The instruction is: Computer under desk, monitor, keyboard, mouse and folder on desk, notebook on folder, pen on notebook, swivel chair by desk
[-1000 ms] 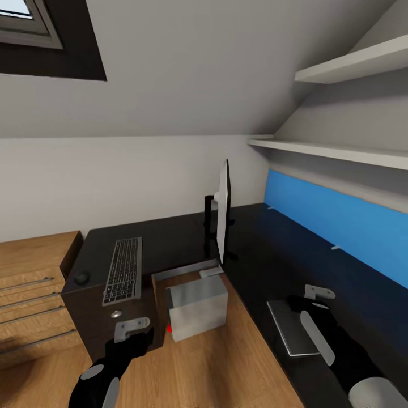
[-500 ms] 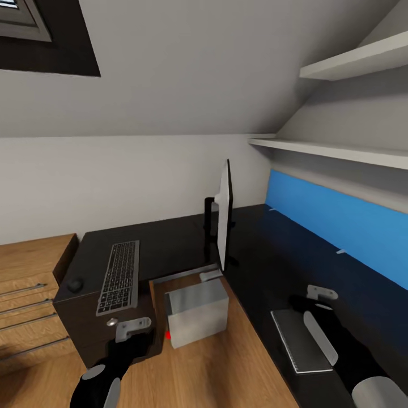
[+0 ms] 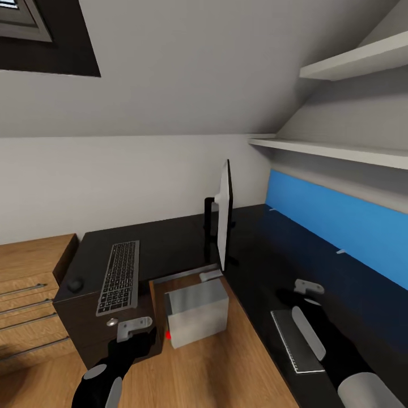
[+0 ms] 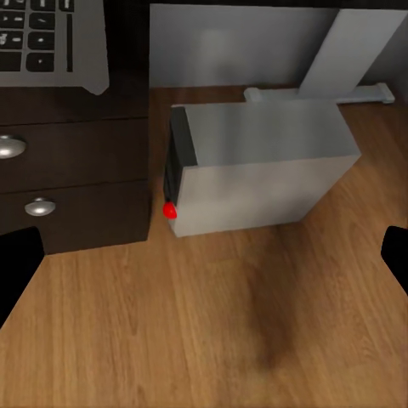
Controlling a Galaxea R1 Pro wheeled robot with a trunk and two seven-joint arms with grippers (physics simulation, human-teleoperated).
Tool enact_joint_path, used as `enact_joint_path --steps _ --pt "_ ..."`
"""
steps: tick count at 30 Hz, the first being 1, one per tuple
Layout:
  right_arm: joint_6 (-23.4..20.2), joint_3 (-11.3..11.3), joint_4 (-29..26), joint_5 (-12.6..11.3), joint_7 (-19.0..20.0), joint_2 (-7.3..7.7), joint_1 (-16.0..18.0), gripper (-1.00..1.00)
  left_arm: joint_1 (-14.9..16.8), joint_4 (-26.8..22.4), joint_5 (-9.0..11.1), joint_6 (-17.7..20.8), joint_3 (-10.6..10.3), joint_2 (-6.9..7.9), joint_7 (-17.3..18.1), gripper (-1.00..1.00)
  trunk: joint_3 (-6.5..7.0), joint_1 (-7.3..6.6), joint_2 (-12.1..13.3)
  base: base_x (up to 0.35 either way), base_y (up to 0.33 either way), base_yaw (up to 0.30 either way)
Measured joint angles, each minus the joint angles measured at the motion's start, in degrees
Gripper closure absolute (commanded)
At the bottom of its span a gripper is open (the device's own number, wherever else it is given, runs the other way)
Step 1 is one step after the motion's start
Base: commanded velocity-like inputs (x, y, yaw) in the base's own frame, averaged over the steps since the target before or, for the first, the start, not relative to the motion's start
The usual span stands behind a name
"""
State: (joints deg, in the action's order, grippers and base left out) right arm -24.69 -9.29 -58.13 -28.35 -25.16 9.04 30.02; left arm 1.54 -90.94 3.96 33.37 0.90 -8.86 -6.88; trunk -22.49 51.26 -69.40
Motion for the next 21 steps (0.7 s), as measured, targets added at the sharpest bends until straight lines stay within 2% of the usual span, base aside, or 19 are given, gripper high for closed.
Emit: enact_joint_path --steps 4,6,16,21 --pt "0.0 -1.3 -1.3 1.3 -1.3 -0.11 0.0 -1.00 0.0 0.0 0.0 0.0 0.0 -0.05 0.0 -1.00 0.00 0.00 0.0 0.000 0.000 0.000" --pt "0.0 -1.8 -1.9 1.9 -1.9 -0.15 0.1 -1.00 0.0 0.0 0.0 0.0 0.0 -0.08 0.0 -1.00 -0.35 0.43 -0.8 0.000 0.000 0.000" --pt "0.1 -1.7 -2.2 5.1 -3.3 -0.16 0.1 -1.00 0.0 0.0 0.0 0.0 0.0 -0.13 0.0 -1.00 -2.15 2.63 -4.8 0.000 0.000 0.000" --pt "0.1 -1.7 -2.2 5.1 -3.3 -0.16 0.1 -1.00 0.0 0.0 0.0 0.0 0.0 -0.14 0.0 -1.00 -3.05 3.73 -6.8 0.000 0.000 0.000"
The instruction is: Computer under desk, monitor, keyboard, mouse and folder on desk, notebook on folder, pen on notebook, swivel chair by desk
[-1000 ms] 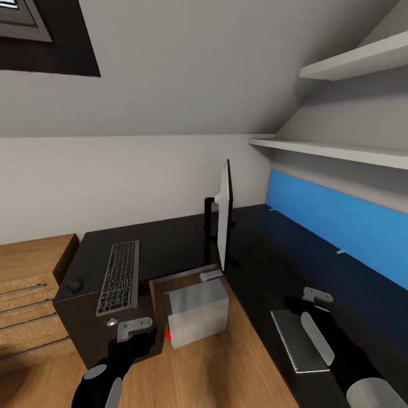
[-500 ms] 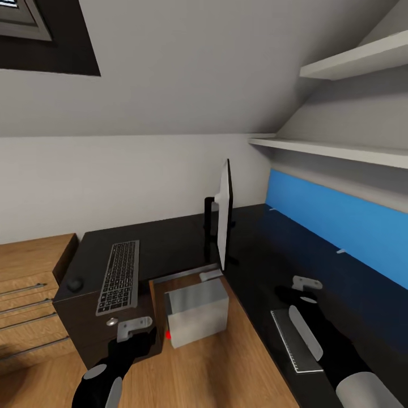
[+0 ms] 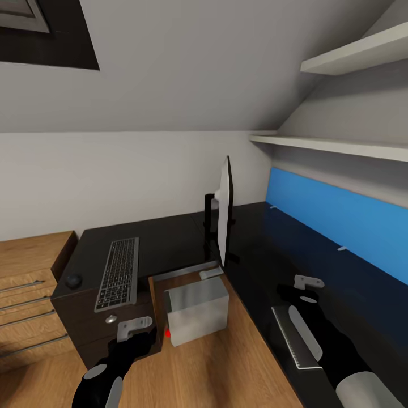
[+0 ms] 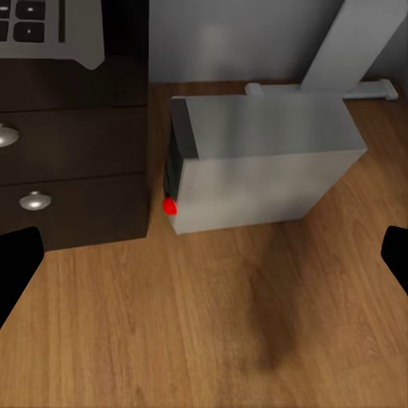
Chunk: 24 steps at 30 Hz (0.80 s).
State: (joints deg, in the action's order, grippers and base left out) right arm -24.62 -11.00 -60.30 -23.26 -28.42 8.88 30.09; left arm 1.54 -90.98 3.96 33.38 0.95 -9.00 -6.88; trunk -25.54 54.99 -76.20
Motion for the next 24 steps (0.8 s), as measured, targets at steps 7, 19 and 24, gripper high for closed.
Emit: enact_joint_path --steps 7,19,24 --pt "0.0 0.3 -0.1 0.0 -0.2 0.13 0.0 -1.00 0.0 0.0 0.0 0.0 0.0 0.06 0.0 -1.00 -1.26 1.54 -2.8 0.000 0.000 0.000" --pt "-0.1 3.5 -0.7 0.1 -0.2 0.35 0.0 -1.00 0.0 0.2 -0.1 0.0 -0.2 -0.02 -0.1 -1.00 -3.41 4.18 -7.6 0.000 0.000 0.000" --pt "-0.3 4.1 -0.7 0.0 -0.2 0.35 0.0 -1.00 0.0 0.2 0.0 0.0 -0.2 0.00 -0.1 -1.00 -4.31 5.27 -9.6 0.000 0.000 0.000"
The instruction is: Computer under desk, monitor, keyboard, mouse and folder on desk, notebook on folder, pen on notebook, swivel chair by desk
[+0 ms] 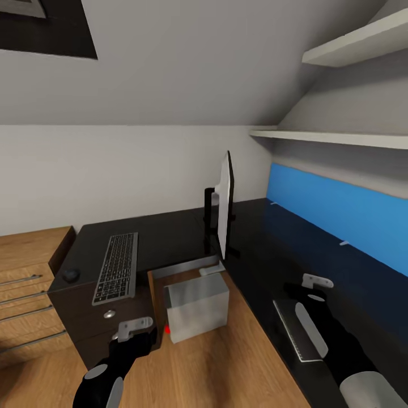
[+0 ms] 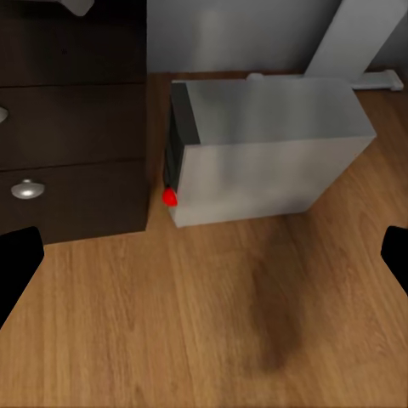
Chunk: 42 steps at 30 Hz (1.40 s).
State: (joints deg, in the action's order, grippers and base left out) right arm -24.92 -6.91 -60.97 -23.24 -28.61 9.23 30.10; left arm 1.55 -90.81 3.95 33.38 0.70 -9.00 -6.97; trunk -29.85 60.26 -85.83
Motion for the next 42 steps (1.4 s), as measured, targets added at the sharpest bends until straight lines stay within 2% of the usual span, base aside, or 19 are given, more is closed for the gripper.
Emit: enact_joint_path --steps 29,42 --pt "-0.2 0.5 1.4 0.1 0.1 0.03 0.0 -1.00 0.0 -0.1 0.0 0.0 0.0 0.07 0.0 -1.00 -5.21 6.37 -11.6 0.000 0.000 0.000" --pt "-0.4 2.6 1.4 -0.1 0.2 0.00 0.0 -1.00 0.0 -0.1 0.0 0.0 0.0 0.12 0.1 -1.00 -5.21 6.38 -11.7 0.000 0.000 0.000"
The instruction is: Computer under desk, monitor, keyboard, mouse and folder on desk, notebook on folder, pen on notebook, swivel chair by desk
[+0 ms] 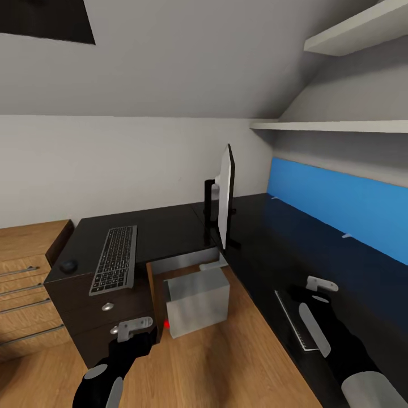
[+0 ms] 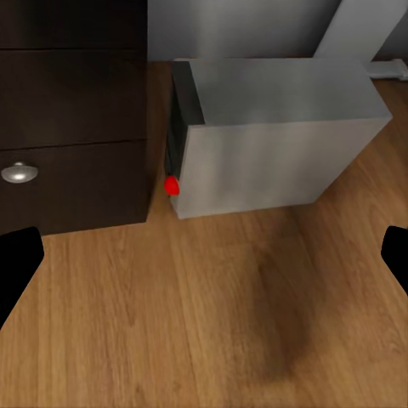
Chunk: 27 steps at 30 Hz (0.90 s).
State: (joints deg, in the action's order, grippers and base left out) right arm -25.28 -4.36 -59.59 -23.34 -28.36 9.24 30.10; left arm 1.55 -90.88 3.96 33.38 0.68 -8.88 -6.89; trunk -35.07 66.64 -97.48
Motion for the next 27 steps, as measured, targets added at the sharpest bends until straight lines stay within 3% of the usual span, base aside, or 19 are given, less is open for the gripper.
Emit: enact_joint_path --steps 13,27 --pt "-0.2 0.2 0.1 -2.2 0.1 0.01 0.0 -1.00 0.0 0.0 0.0 0.0 0.0 0.03 0.0 -1.00 0.00 0.00 0.0 0.000 0.000 0.000" --pt "-0.2 0.1 0.0 -2.7 0.0 0.02 0.0 -1.00 0.0 0.2 -0.2 -0.3 0.1 0.11 0.0 -1.00 0.00 0.00 0.0 -0.004 0.000 0.000"
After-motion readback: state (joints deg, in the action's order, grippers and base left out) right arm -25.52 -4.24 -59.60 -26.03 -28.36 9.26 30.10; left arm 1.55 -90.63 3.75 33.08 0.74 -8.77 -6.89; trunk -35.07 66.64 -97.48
